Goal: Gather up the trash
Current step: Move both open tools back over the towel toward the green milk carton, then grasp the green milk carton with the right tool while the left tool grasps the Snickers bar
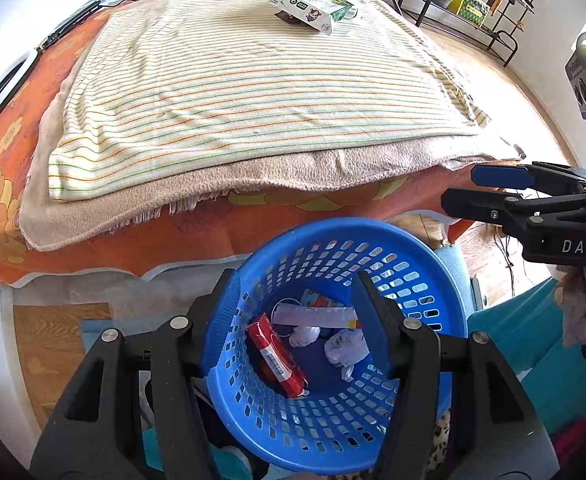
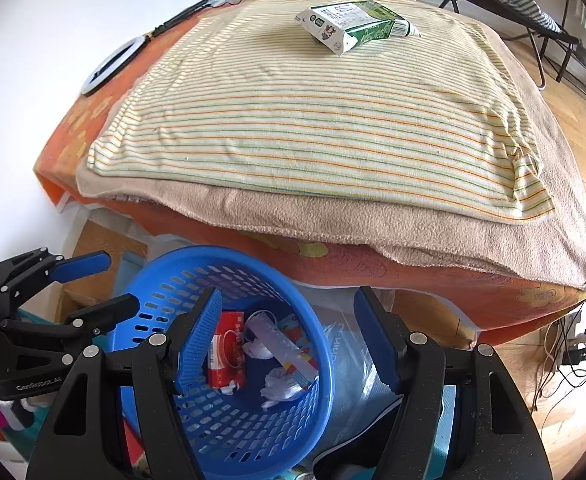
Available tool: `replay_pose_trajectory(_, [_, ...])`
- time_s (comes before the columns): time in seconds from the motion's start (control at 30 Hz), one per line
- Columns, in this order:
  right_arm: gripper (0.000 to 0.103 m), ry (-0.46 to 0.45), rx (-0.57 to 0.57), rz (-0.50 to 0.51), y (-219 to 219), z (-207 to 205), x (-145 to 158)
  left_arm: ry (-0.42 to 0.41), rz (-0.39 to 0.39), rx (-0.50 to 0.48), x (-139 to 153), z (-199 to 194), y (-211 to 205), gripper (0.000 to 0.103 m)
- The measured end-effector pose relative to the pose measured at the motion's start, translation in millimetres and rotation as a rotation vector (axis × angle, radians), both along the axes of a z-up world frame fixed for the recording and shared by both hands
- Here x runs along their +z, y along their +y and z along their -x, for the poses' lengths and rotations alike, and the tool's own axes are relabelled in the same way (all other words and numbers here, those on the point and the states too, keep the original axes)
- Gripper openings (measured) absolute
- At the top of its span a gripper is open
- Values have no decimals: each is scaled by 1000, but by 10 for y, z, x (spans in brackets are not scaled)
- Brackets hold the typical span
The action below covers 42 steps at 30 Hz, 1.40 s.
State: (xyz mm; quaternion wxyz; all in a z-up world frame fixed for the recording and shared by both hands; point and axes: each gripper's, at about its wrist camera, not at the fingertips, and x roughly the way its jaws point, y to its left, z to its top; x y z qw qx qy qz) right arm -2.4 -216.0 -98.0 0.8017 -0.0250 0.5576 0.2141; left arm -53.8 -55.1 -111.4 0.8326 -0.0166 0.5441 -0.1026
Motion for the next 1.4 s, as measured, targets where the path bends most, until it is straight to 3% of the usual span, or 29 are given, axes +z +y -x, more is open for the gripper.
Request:
replay_pose_trajectory(0.33, [69, -73, -52, -18, -112, -475, 404, -46, 17, 56, 307, -491, 245, 60])
replay_pose_trajectory(0.47, [75, -123, -92, -26, -129, -773, 615, -82, 6, 72, 477, -774, 336, 60])
replay_pose_trajectory(0.63, [75, -137, -137, -24, -39, -1237, 792, -135, 8, 99, 680, -1076, 493, 60])
replay_pose_trajectory(0.83, [75, -145, -190, -23, 103, -1764, 923, -127, 66, 177, 669, -1293, 746, 60])
replay_pose_trajectory(1.03, [75, -139, -222, 17, 305, -2260, 884, -128, 93, 195, 695, -1377, 786, 60])
replay_pose_trajectory(1.17, [76, -158, -202, 114, 562, -2573, 757, -145, 128, 215, 773, -1418, 803, 60])
replay_pose_trajectory(1.4, [75, -178, -165, 309, 937, -3012, 408, -154, 120, 201, 810, -1446, 804, 60])
